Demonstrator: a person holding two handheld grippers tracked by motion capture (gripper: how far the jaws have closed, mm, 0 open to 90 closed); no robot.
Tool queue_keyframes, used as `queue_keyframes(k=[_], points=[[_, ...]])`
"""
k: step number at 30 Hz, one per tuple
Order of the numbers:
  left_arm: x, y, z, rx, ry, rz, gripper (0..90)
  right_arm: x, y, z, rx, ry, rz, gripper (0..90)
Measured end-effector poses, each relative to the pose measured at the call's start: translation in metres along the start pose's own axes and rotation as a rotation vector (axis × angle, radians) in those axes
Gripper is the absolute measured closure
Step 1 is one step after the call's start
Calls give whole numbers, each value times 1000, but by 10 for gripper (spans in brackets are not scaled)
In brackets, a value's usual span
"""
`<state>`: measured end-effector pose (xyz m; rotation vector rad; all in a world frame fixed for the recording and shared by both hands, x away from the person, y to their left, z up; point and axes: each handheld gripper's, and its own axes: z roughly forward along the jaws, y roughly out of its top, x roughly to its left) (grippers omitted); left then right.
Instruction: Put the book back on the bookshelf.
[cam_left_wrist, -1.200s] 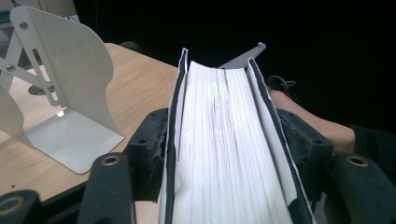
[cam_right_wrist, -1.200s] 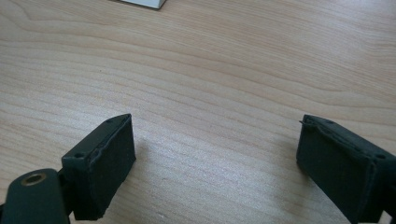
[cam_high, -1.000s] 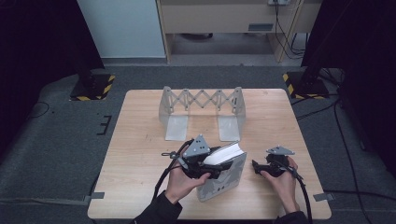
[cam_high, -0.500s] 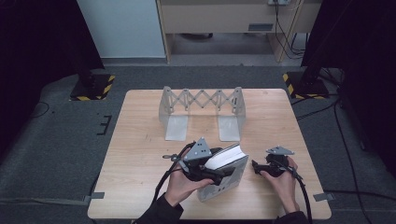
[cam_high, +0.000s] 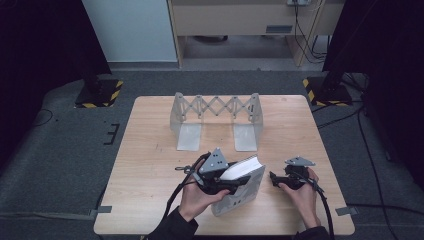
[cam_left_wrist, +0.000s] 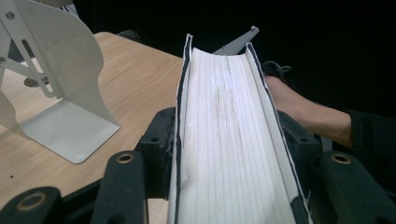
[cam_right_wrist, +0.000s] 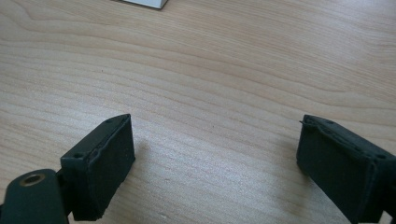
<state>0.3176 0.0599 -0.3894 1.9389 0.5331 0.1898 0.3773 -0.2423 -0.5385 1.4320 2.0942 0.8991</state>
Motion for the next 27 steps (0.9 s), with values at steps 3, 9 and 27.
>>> queue_keyframes(k=[3, 9, 27], points=[[-1, 0, 0, -9, 5, 6, 488, 0, 0, 0, -2, 0, 4, 116], [2, 0, 0, -11, -15, 3, 474, 0, 0, 0, -2, 0, 3, 116], [0, 2, 0, 31, 3, 1, 490, 0, 0, 0, -2, -1, 4, 115]])
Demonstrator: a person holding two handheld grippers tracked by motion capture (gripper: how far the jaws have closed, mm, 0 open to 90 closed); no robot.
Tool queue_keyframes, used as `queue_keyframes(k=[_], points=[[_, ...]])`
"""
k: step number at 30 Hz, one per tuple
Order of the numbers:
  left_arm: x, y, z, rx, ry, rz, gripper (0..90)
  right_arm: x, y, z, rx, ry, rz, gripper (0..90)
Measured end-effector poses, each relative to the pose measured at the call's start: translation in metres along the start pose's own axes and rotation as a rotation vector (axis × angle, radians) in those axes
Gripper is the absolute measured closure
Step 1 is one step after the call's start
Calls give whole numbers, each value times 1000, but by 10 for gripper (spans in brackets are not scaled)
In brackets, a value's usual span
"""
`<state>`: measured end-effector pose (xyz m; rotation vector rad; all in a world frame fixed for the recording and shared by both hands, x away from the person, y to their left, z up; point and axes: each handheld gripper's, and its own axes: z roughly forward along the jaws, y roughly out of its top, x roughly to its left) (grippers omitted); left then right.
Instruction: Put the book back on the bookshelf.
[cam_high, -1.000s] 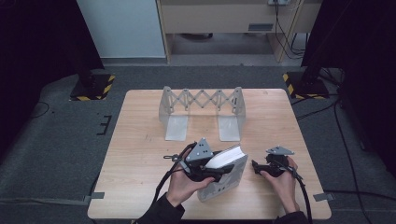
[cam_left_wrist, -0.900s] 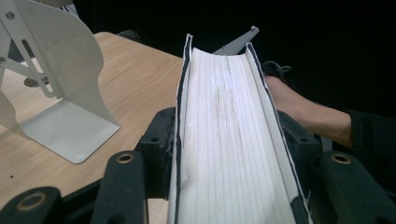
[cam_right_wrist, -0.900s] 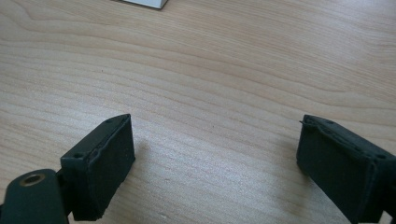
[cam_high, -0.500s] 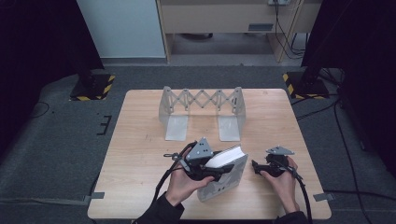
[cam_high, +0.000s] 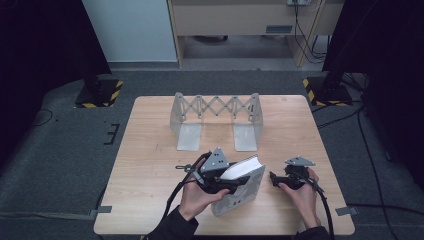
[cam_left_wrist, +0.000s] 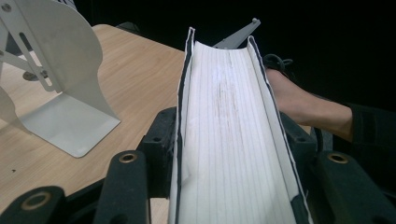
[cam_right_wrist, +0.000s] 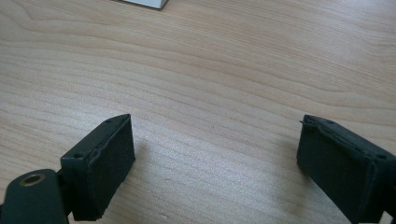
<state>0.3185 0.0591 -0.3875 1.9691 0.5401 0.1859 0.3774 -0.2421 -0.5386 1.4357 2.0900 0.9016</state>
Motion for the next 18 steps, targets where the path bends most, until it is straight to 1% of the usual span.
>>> queue_keyframes(k=[4, 9, 14, 18], points=[[-3, 1, 0, -3, 29, 30, 508, 0, 0, 0, 0, 1, 1, 114], [-3, 0, -1, -17, 55, 22, 514, 0, 0, 0, 2, 3, 5, 113], [1, -1, -3, -34, 79, -4, 518, 0, 0, 0, 1, 3, 5, 113], [6, -3, -8, -46, 92, -42, 518, 0, 0, 0, 2, 4, 4, 111]])
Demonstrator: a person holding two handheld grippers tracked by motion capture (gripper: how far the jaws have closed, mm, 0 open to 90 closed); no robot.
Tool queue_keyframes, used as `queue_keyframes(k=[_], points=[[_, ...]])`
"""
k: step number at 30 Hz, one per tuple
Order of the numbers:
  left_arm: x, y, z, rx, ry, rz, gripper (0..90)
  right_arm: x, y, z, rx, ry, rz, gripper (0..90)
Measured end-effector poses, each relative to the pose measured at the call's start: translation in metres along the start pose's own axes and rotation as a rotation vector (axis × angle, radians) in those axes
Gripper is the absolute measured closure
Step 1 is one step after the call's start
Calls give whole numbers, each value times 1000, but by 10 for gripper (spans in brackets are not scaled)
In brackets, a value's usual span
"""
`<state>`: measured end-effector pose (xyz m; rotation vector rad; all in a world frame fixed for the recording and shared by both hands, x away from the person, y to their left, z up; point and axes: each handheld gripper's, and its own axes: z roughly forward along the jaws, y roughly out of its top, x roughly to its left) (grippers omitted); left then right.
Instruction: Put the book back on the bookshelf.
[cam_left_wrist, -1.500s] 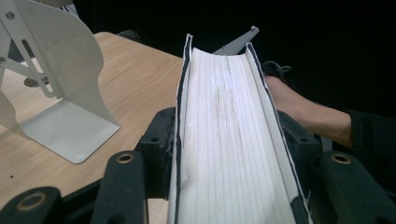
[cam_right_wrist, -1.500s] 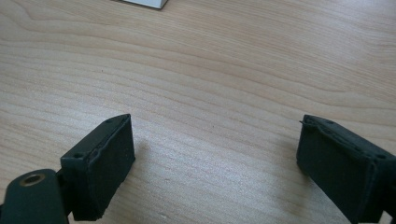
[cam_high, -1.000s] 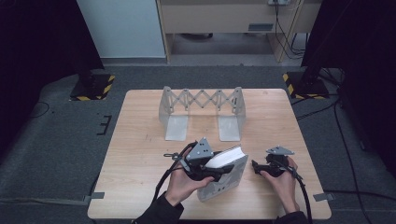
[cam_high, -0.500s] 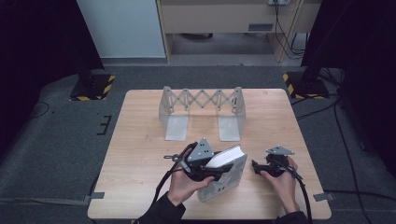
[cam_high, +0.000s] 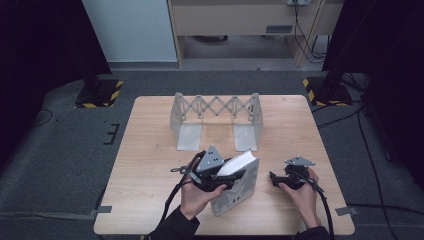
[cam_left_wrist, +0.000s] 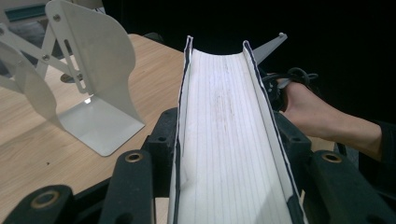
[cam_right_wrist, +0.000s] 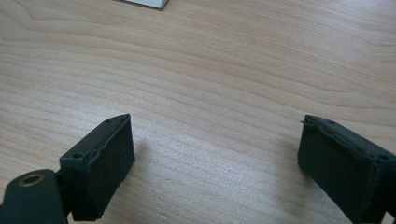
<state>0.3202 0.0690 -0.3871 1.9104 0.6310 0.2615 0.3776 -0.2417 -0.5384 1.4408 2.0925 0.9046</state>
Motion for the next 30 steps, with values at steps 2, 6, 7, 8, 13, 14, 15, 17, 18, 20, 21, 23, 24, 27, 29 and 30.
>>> queue_keyframes(k=[2, 6, 7, 8, 13, 14, 15, 17, 18, 20, 21, 23, 24, 27, 29, 30], points=[[3, 0, -4, -1, 7, -15, 518, 0, 0, 0, 0, 1, 0, 110], [10, 2, -14, -20, 30, -26, 519, 0, 0, 0, 0, 0, 0, 109], [12, 4, -17, -23, 40, -32, 519, 0, 0, 0, 0, 0, 0, 109], [15, 5, -22, -26, 47, -32, 519, 0, 0, 0, 2, 1, 2, 109], [28, 10, -41, -43, 93, -52, 518, 0, 0, 0, 3, 1, -1, 109], [32, 10, -45, -47, 105, -58, 519, 0, 0, 0, 3, 2, 0, 109], [36, 10, -49, -47, 118, -60, 518, 0, 0, 0, 3, 1, -1, 109], [44, 10, -58, -57, 151, -72, 518, 0, 0, 0, 3, 1, -1, 109], [48, 10, -62, -59, 170, -78, 518, 0, 0, 0, 3, 1, -1, 109], [56, 10, -71, -63, 205, -87, 518, 0, 0, 0, 3, 2, -1, 109], [60, 10, -75, -67, 223, -95, 518, 0, 0, 0, 3, 2, 0, 108], [68, 11, -83, -75, 251, -107, 519, 0, 0, 0, 4, 2, 1, 107], [72, 11, -87, -79, 267, -119, 519, 0, 0, 0, 3, 1, 0, 107], [83, 14, -97, -87, 305, -129, 518, 0, 0, 0, 5, 0, 5, 100], [90, 16, -102, -90, 331, -134, 518, 0, 0, 0, 6, 0, 2, 97], [93, 17, -103, -93, 344, -139, 519, 0, 0, 0, 6, 0, 2, 97]])
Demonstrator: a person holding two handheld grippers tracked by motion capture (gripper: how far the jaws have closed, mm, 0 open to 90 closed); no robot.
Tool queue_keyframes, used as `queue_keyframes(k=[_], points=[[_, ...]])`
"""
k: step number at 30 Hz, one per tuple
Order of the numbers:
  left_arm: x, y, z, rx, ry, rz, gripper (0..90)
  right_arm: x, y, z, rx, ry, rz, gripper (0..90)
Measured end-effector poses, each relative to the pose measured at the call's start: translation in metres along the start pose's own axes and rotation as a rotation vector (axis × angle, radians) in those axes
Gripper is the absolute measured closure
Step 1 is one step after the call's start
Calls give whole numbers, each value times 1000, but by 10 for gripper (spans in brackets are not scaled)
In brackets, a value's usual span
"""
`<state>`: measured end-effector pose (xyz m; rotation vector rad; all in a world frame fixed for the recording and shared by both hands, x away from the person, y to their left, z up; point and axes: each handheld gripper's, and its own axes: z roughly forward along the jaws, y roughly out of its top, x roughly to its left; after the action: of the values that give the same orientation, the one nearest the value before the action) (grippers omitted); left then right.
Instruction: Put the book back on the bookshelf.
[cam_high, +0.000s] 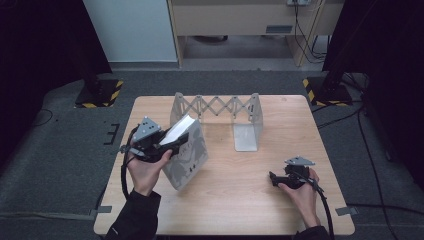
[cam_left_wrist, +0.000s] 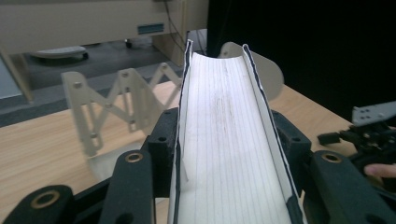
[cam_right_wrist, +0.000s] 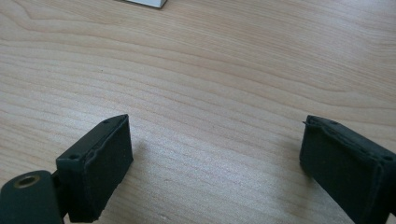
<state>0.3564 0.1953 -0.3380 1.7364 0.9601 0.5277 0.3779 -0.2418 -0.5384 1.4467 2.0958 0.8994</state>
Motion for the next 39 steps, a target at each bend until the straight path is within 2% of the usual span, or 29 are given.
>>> queue_keyframes(k=[2, 9, 15, 20, 23, 27, 34, 36, 39], points=[[8, 3, -1, 0, 26, -5, 519, -1, 0, 0, 4, -3, 0, 75], [35, 11, 9, -6, 76, -64, 519, 0, 1, 1, 12, 3, -5, 49], [44, 22, 26, -5, 134, -52, 519, 0, 1, 2, 10, 1, -3, 46], [55, 29, 46, -11, 163, -72, 519, 0, 1, 2, 10, 1, -3, 46], [57, 29, 56, -26, 171, -68, 519, 0, 1, 2, 11, 1, -3, 46], [63, 29, 70, -41, 181, -101, 519, 0, 1, 2, 11, 1, -2, 46], [66, 35, 95, -11, 246, -79, 519, 0, 1, 2, 11, 1, -3, 46], [67, 35, 101, -7, 266, -94, 518, 0, 1, 2, 10, 1, -3, 46], [69, 35, 109, 4, 277, -94, 518, 0, 1, 2, 10, 1, -3, 46]])
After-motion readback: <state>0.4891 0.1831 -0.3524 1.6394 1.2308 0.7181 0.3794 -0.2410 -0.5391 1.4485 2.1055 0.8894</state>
